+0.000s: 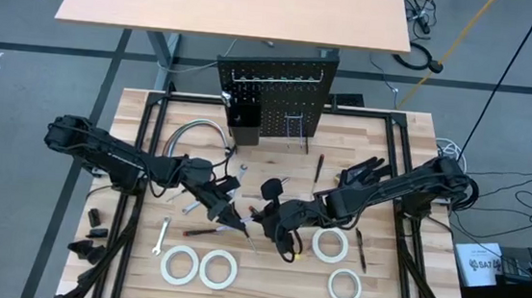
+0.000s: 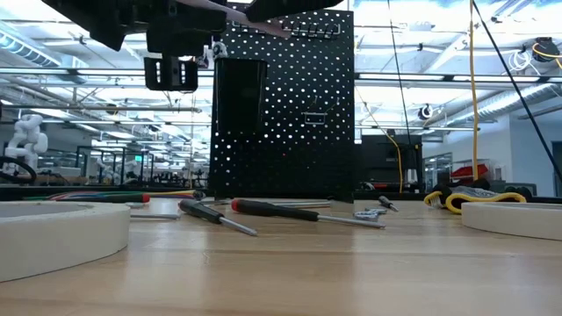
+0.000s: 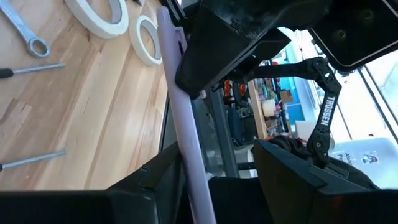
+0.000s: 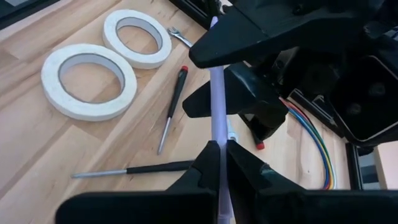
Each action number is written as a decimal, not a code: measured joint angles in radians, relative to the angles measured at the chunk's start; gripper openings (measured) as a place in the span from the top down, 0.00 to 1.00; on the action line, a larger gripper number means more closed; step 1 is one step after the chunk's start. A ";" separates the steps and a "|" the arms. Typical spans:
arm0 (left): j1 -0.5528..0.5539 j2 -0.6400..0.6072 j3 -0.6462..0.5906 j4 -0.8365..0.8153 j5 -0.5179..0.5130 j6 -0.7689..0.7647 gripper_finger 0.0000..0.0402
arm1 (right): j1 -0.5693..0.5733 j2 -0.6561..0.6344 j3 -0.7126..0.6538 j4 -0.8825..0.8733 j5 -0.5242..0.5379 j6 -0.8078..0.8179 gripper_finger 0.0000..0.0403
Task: Hang tools onto peg board
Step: Put the violet pen into the peg board
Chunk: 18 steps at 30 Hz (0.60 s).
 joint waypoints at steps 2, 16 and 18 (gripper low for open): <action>0.000 0.001 0.000 -0.005 0.000 0.000 0.58 | 0.000 0.001 0.000 -0.001 0.000 0.001 0.98; -0.001 0.000 -0.001 -0.062 -0.004 0.067 0.96 | 0.005 -0.001 0.000 0.044 -0.003 0.001 0.98; -0.001 0.000 -0.001 -0.064 -0.002 0.072 0.96 | 0.005 -0.001 0.000 0.051 -0.001 0.004 0.97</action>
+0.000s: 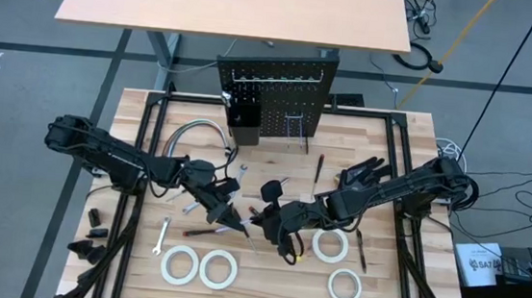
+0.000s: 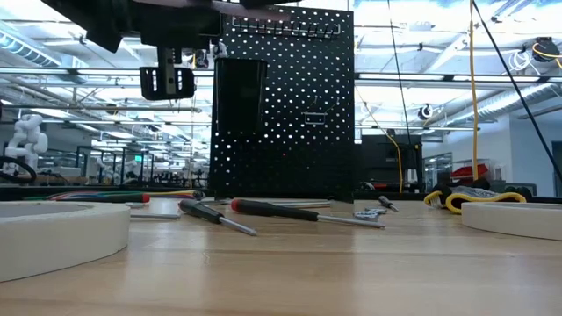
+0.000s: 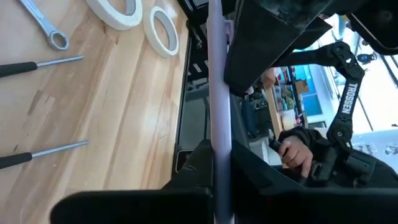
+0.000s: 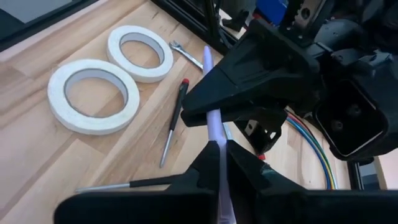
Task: Hang tools onto peg board
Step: Put the violet pen into the peg board
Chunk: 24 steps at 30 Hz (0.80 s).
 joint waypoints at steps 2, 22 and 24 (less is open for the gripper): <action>0.000 0.000 0.000 -0.001 -0.002 0.004 0.96 | 0.003 -0.001 0.000 -0.001 0.003 0.016 0.94; 0.003 -0.062 0.001 0.237 -0.068 0.232 0.96 | -0.005 -0.344 -0.047 -0.257 -0.010 0.705 0.52; -0.003 -0.094 0.001 0.283 -0.090 0.307 0.96 | 0.014 -0.407 -0.115 -0.170 0.008 0.717 0.51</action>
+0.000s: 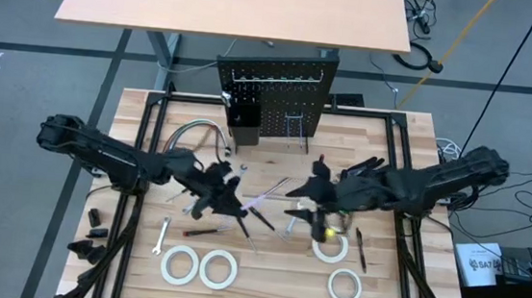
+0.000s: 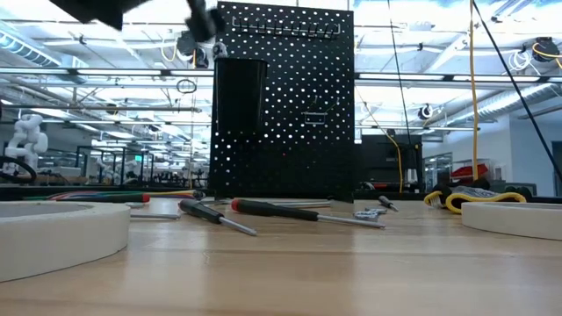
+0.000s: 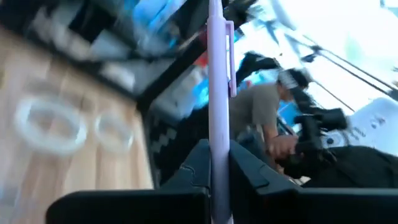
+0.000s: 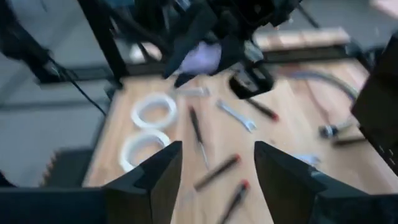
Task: Hang tools onto peg board
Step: Put the violet pen into the peg board
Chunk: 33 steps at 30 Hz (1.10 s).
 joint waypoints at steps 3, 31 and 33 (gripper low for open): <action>-0.009 -0.045 0.001 0.050 -0.032 0.129 0.96 | 0.020 -0.070 -0.157 0.302 0.043 -0.025 0.52; -0.147 -0.049 0.005 0.125 -0.719 0.584 0.96 | -0.108 0.299 -0.037 0.944 0.059 -0.099 0.55; -0.148 -0.049 0.005 0.127 -0.721 0.585 0.96 | -0.113 0.299 -0.036 0.945 0.059 -0.094 0.55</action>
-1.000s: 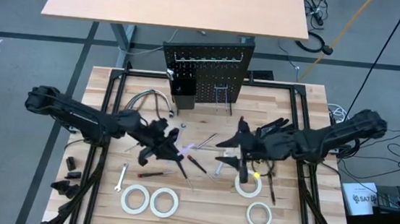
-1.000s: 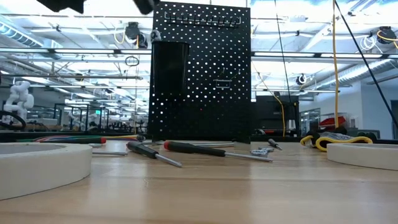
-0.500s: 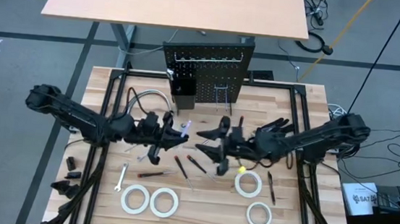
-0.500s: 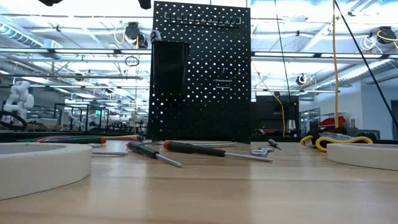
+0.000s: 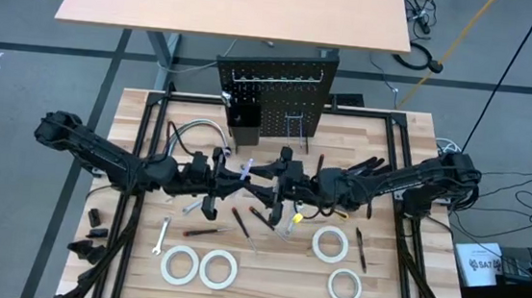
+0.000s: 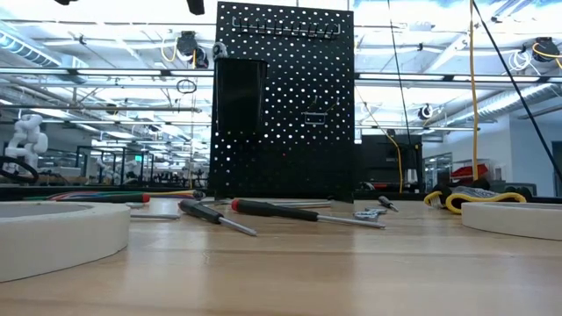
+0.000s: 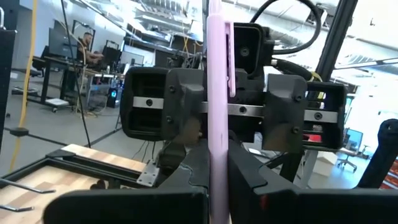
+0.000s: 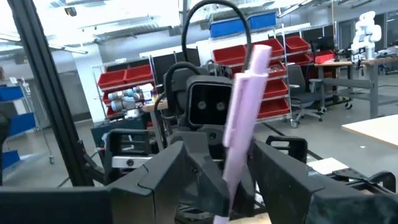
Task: Hang tools onto peg board
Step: Put the violet pen into the peg board
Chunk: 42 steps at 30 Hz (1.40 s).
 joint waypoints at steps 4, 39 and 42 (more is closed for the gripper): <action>0.000 0.000 0.000 -0.001 0.000 0.001 0.96 | -0.010 0.000 0.000 -0.007 -0.001 0.007 0.55; 0.028 -0.112 -0.002 -0.419 0.011 -0.108 0.68 | -0.051 -0.025 0.000 -0.150 -0.095 -0.052 0.96; 0.028 -0.191 -0.002 -0.458 0.013 -0.105 0.67 | -0.058 -0.025 0.001 -0.213 -0.156 -0.016 0.96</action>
